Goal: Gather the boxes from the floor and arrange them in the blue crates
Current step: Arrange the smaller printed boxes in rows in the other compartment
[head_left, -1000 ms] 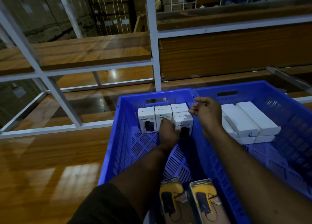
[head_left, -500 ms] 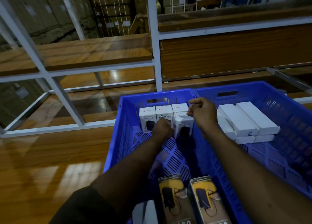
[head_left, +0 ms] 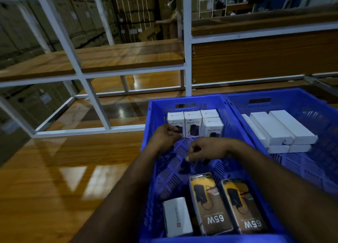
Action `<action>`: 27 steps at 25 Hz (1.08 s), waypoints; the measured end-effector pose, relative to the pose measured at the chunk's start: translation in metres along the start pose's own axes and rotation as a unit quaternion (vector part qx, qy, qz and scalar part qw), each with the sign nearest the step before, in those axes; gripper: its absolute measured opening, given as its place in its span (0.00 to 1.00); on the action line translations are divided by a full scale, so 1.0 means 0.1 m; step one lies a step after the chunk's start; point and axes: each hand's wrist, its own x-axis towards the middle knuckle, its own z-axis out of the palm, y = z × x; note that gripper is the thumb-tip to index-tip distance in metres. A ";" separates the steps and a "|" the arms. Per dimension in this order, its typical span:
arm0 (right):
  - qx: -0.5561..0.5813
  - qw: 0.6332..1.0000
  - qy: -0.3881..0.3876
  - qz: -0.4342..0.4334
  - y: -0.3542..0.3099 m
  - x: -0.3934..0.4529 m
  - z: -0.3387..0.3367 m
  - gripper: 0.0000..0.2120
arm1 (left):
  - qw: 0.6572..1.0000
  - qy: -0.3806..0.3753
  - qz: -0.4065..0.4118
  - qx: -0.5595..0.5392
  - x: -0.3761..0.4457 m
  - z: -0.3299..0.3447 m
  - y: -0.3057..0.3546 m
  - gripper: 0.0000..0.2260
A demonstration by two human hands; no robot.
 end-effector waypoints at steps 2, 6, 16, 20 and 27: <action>-0.047 0.997 -0.058 0.009 -0.08 -0.08 0.09 0.25 | 0.998 -0.013 0.007 0.064 -0.05 0.03 -0.07 0.13; -0.051 0.990 -0.122 0.039 -0.17 -0.22 0.24 0.32 | 0.987 -0.062 0.031 0.142 -0.12 0.15 -0.10 0.15; -0.064 0.993 -0.089 0.040 -0.29 -0.30 0.31 0.23 | 0.978 -0.065 0.046 0.193 -0.15 0.27 -0.11 0.12; 0.087 0.992 0.052 0.073 -0.15 -0.29 0.11 0.14 | 0.985 -0.036 0.044 0.164 -0.19 0.25 -0.07 0.08; 0.404 0.877 0.247 0.079 0.05 -0.28 -0.09 0.12 | 0.992 -0.112 -0.039 -0.041 -0.36 0.20 0.12 0.13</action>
